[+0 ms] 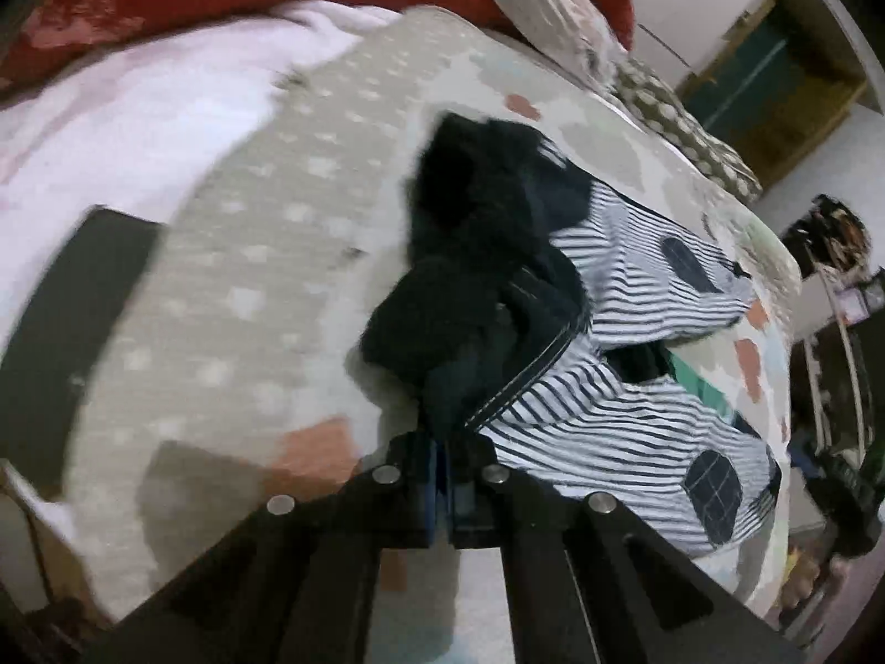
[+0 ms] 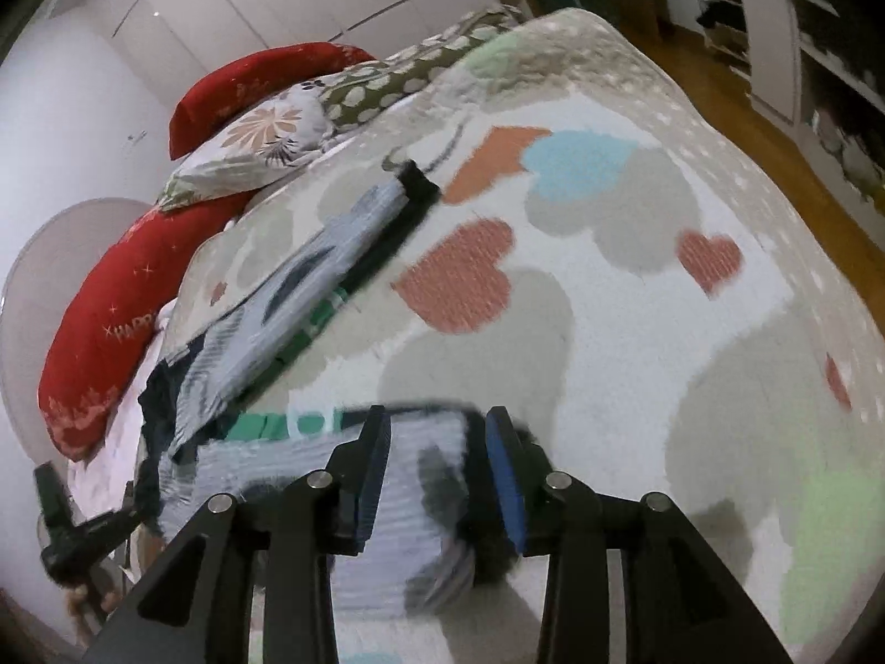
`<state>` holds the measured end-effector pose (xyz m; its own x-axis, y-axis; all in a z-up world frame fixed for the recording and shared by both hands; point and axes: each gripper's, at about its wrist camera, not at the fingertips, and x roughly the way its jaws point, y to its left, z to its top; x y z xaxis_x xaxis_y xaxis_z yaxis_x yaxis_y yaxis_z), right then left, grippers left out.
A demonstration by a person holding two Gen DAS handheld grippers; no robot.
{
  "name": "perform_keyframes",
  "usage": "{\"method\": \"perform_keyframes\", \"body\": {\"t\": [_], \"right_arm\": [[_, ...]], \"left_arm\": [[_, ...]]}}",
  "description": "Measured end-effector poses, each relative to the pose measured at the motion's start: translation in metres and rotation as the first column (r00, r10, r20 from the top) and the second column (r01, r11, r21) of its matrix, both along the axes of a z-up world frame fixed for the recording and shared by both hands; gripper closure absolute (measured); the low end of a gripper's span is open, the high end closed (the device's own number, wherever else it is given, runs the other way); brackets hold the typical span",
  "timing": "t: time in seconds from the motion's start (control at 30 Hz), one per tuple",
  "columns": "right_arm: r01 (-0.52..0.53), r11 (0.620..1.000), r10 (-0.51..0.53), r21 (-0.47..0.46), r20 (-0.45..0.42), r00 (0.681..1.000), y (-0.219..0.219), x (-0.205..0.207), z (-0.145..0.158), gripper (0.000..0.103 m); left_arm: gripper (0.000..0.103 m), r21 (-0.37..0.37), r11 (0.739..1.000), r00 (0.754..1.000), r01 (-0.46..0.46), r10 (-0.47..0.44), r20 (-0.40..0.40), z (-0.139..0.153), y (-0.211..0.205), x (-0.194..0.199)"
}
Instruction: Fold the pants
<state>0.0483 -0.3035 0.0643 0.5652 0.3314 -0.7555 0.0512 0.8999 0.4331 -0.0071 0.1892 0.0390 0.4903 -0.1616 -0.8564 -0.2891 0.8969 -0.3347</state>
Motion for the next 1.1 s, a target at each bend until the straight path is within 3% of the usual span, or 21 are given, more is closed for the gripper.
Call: {"method": "perform_keyframes", "body": {"t": [0.07,0.23,0.4,0.43,0.47,0.5,0.6,0.77,0.93,1.1], "right_arm": [[-0.02,1.0,0.02,0.001,0.002,1.0,0.009,0.023,0.002,0.065],[0.0,0.999,0.002,0.053,-0.038,0.999,0.029,0.097,-0.008,0.044],[0.114,0.991,-0.108,0.065,-0.091,0.99,0.039,0.167,-0.028,0.044],[0.122,0.991,-0.117,0.054,-0.094,0.989,0.041,0.175,-0.032,0.052],[0.115,0.992,-0.11,0.051,-0.095,0.989,0.042,0.18,-0.035,0.069],[0.103,0.993,-0.098,0.051,-0.099,0.99,0.043,0.183,-0.036,0.099],[0.092,0.995,-0.089,0.025,-0.091,0.992,0.04,0.171,-0.03,0.099],[0.107,0.994,-0.104,0.034,-0.067,0.992,0.019,0.129,-0.021,0.099],[0.146,0.985,-0.132,0.088,-0.146,0.98,-0.006,0.1,-0.038,0.098],[0.134,0.989,-0.129,0.057,-0.076,0.989,-0.029,0.074,-0.011,0.097]], "left_arm": [[0.1,-0.023,1.0,1.0,-0.007,0.006,-0.013,-0.001,0.007,-0.002],[0.1,-0.027,1.0,1.0,-0.011,0.012,0.025,0.003,0.004,-0.009],[0.095,-0.059,0.998,0.997,-0.026,0.03,0.071,0.013,0.008,-0.018],[0.094,-0.06,0.998,0.996,-0.023,0.028,0.084,0.017,0.009,-0.019],[0.091,-0.057,0.998,0.995,-0.021,0.027,0.095,0.02,0.009,-0.02],[0.088,-0.051,0.999,0.994,-0.017,0.023,0.109,0.024,0.009,-0.021],[0.076,-0.037,0.999,0.99,0.001,0.004,0.142,0.033,0.007,-0.018],[0.072,-0.023,0.998,0.99,0.06,-0.056,0.132,0.036,-0.008,-0.001],[0.066,0.017,0.992,0.986,0.123,-0.124,0.11,0.042,-0.028,0.02],[0.048,0.138,0.968,0.968,0.211,-0.226,0.111,0.061,-0.049,0.054]]}}
